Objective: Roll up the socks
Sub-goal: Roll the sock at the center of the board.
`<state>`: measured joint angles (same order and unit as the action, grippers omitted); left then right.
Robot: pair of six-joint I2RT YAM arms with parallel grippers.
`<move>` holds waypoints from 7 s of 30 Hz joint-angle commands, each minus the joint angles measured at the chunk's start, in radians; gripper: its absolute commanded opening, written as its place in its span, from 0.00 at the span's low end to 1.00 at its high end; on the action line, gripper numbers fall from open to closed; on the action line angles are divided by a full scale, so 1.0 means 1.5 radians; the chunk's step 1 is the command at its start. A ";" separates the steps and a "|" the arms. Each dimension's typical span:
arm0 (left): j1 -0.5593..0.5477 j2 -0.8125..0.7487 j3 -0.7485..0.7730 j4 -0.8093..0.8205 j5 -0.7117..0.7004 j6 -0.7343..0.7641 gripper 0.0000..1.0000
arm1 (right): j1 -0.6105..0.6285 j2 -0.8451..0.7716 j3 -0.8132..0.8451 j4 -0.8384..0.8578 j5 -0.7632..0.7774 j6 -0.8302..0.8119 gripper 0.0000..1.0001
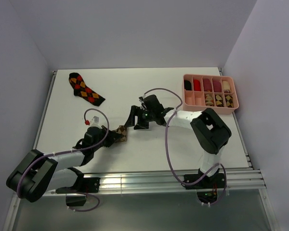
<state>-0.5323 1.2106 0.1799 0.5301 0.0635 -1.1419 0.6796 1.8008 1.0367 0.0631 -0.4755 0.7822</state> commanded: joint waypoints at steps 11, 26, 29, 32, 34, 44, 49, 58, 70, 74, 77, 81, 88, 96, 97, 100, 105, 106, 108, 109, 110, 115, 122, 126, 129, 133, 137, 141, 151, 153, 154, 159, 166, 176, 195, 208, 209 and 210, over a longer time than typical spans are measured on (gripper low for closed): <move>0.036 -0.013 -0.068 -0.074 0.032 -0.089 0.01 | 0.042 0.106 0.052 0.080 -0.045 -0.027 0.74; 0.067 0.010 -0.066 -0.129 0.051 -0.083 0.06 | 0.044 0.201 0.072 0.152 -0.101 -0.023 0.49; 0.073 0.036 -0.049 -0.130 0.055 -0.060 0.09 | 0.042 0.196 0.061 0.160 -0.106 -0.027 0.30; 0.079 0.077 -0.015 -0.132 0.068 -0.017 0.20 | 0.034 0.177 0.039 0.152 -0.087 -0.040 0.00; 0.080 0.118 0.028 -0.142 0.074 0.026 0.27 | 0.021 0.153 0.011 0.158 -0.070 -0.041 0.00; 0.081 0.309 0.290 -0.158 0.137 0.214 0.53 | -0.046 0.013 -0.117 0.091 0.055 -0.060 0.00; 0.080 0.382 0.413 -0.182 0.161 0.258 0.55 | -0.047 -0.037 -0.146 0.047 0.093 -0.055 0.00; 0.080 0.413 0.425 -0.151 0.169 0.273 0.55 | -0.044 -0.004 -0.090 -0.037 0.100 -0.063 0.00; -0.049 0.172 0.342 -0.165 -0.086 0.378 0.68 | -0.044 0.042 -0.006 -0.174 0.131 -0.047 0.00; -0.123 0.109 0.321 -0.195 -0.180 0.380 0.70 | -0.041 0.057 0.038 -0.234 0.144 -0.052 0.00; -0.188 0.116 0.330 -0.237 -0.243 0.387 0.70 | -0.038 0.071 0.067 -0.268 0.144 -0.056 0.00; -0.258 0.159 0.365 -0.271 -0.320 0.392 0.69 | -0.035 0.084 0.083 -0.281 0.134 -0.057 0.00; -0.339 0.232 0.417 -0.299 -0.411 0.410 0.67 | -0.032 0.091 0.096 -0.292 0.129 -0.059 0.00; -0.364 0.315 0.481 -0.334 -0.518 0.429 0.66 | -0.027 0.095 0.101 -0.296 0.119 -0.060 0.00; -0.366 0.325 0.486 -0.340 -0.521 0.428 0.65 | -0.027 0.097 0.100 -0.295 0.115 -0.059 0.00; -0.367 0.346 0.500 -0.352 -0.527 0.414 0.61 | -0.026 0.099 0.101 -0.294 0.110 -0.058 0.00; -0.367 0.376 0.508 -0.406 -0.538 0.364 0.18 | -0.025 0.100 0.105 -0.294 0.100 -0.057 0.00; -0.367 0.379 0.505 -0.415 -0.537 0.357 0.13 | -0.025 0.102 0.106 -0.294 0.097 -0.056 0.00; -0.366 0.380 0.500 -0.423 -0.532 0.333 0.01 | -0.025 0.100 0.101 -0.286 0.084 -0.052 0.00; -0.364 0.376 0.496 -0.428 -0.519 0.323 0.01 | -0.025 0.097 0.097 -0.279 0.081 -0.048 0.00; -0.363 0.372 0.485 -0.427 -0.511 0.313 0.01 | -0.025 0.084 0.083 -0.257 0.077 -0.039 0.01; -0.317 0.293 0.413 -0.392 -0.409 0.232 0.01 | -0.028 0.029 0.042 -0.173 0.056 -0.009 0.24; -0.210 0.174 0.266 -0.283 -0.212 0.139 0.01 | -0.037 -0.048 -0.013 -0.044 0.045 0.021 0.65; -0.140 0.139 0.213 -0.223 -0.126 0.098 0.01 | -0.036 -0.042 -0.026 0.007 0.015 0.025 0.74; -0.097 0.131 0.184 -0.194 -0.062 0.070 0.01 | -0.033 -0.022 -0.030 0.027 0.000 0.023 0.75; -0.059 0.127 0.141 -0.146 -0.015 0.039 0.01 | -0.027 0.008 -0.045 0.077 -0.015 0.026 0.75; -0.038 0.137 0.126 -0.129 0.015 0.026 0.01 | -0.024 0.038 -0.038 0.100 -0.026 0.030 0.74; -0.024 0.156 0.134 -0.143 0.028 0.034 0.00 | -0.019 0.062 -0.029 0.120 -0.028 0.027 0.73; -0.012 0.215 0.159 -0.170 0.071 0.060 0.01 | -0.019 0.143 -0.046 0.239 -0.040 0.043 0.67; -0.011 0.213 0.163 -0.181 0.063 0.071 0.01 | -0.021 0.154 -0.050 0.254 -0.050 0.051 0.59; -0.011 0.210 0.169 -0.195 0.060 0.075 0.01 | -0.022 0.160 -0.055 0.262 -0.050 0.050 0.49; -0.010 0.198 0.211 -0.231 0.038 0.124 0.19 | -0.031 0.132 -0.061 0.224 -0.041 0.025 0.07; -0.010 0.191 0.323 -0.290 0.002 0.221 0.57 | -0.046 0.069 -0.079 0.091 0.040 -0.035 0.00; -0.166 0.117 0.386 -0.331 -0.223 0.350 0.66 | -0.048 0.007 -0.009 -0.185 0.161 -0.047 0.00; -0.382 0.301 0.508 -0.393 -0.502 0.351 0.66 | -0.003 0.061 0.101 -0.336 0.202 -0.058 0.00; -0.380 0.374 0.515 -0.502 -0.506 0.225 0.01 | 0.002 0.041 0.082 -0.302 0.162 -0.048 0.00; -0.377 0.365 0.507 -0.499 -0.494 0.216 0.01 | 0.002 0.036 0.079 -0.295 0.158 -0.045 0.01; -0.373 0.354 0.497 -0.493 -0.468 0.211 0.01 | 0.001 0.031 0.072 -0.279 0.146 -0.040 0.06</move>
<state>-1.1137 1.7489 0.9627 -0.1444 -0.7105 -0.7551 0.6567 1.8568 1.1755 -0.3454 -0.2199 0.7158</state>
